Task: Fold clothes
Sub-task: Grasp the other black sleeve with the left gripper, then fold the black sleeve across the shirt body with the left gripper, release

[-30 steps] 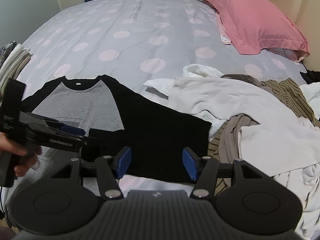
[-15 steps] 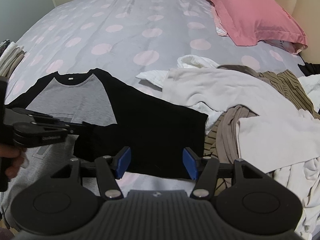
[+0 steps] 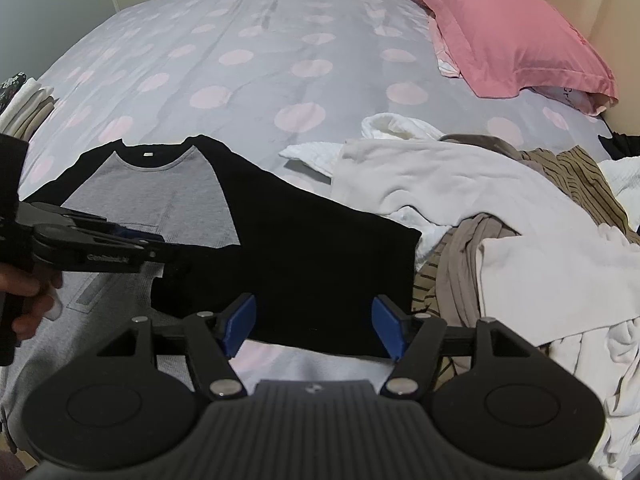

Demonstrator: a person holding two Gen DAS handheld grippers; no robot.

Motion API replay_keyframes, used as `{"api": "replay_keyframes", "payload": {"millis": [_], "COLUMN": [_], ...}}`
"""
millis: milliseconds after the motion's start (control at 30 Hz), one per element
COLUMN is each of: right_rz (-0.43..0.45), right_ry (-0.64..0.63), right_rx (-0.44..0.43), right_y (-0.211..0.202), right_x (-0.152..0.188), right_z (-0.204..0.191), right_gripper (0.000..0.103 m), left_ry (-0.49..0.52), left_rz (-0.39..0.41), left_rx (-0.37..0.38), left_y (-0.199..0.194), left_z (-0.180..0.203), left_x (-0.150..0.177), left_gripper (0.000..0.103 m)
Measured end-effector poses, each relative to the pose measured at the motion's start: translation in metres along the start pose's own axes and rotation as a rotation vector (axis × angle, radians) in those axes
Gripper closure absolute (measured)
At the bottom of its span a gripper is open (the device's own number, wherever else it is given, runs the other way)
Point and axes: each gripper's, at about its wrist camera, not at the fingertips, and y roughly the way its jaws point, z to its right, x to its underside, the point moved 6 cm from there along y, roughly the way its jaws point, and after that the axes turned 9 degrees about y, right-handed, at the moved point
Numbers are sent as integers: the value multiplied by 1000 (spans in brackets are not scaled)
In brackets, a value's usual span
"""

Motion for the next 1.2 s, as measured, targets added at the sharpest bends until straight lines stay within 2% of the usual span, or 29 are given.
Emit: {"api": "replay_keyframes", "payload": {"millis": [200, 300, 333, 433, 567, 900, 1033, 1200], "right_rz": [-14, -27, -33, -48, -68, -92, -119, -114], "right_ry": [-7, -5, -4, -7, -5, -38, -41, -67], "right_rx": [0, 5, 8, 23, 40, 13, 44, 67], "right_y": [4, 9, 11, 16, 22, 39, 53, 62], "right_x": [2, 3, 3, 6, 9, 14, 18, 19], "right_z": [0, 2, 3, 6, 8, -11, -13, -16], "right_gripper": [35, 35, 35, 35, 35, 35, 36, 38], "left_ry": [30, 52, 48, 26, 17, -26, -33, -67], "left_rz": [-14, -9, -3, 27, 91, 241, 299, 321], "left_rx": [-39, -69, -66, -54, -8, 26, -5, -47], "left_y": [16, 17, 16, 3, -28, -119, -156, -188], "left_z": [4, 5, 5, 3, 6, -15, -34, -66], "left_x": [3, 4, 4, 0, -16, -68, -84, -87], "left_gripper": [77, 98, 101, 102, 102, 102, 102, 102]}}
